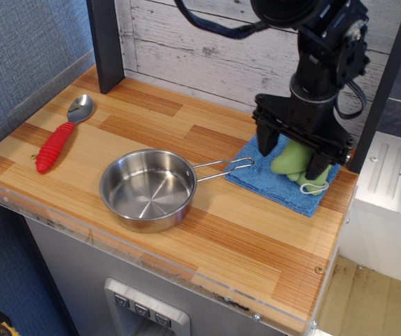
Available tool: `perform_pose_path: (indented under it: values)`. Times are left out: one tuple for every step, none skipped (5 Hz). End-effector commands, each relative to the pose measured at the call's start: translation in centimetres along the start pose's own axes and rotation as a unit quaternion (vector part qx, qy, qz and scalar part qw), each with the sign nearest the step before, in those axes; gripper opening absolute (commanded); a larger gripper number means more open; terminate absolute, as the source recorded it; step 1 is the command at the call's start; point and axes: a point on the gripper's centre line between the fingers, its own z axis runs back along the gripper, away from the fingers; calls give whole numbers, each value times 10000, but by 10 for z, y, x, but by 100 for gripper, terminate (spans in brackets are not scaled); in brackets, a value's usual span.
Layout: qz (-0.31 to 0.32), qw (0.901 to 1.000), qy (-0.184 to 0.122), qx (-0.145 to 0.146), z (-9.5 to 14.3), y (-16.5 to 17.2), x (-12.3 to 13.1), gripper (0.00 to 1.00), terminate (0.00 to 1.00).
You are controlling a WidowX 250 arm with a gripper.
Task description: Take the vegetable from the silver vessel and place it on the blue cloth.
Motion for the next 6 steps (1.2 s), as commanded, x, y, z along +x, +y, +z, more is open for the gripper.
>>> perform_pose_path:
  values:
    - [200, 9974, -698, -8, 61, 15, 10, 100, 0]
    - [276, 9951, -945, -17, 85, 22, 10, 100, 0]
    - [423, 9906, -1299, 64, 101, 27, 1, 100, 0]
    - [423, 9906, -1299, 64, 101, 27, 1, 100, 0]
    - [423, 9906, -1299, 64, 101, 27, 1, 100, 0]
    - [423, 9906, -1299, 64, 101, 27, 1, 100, 100]
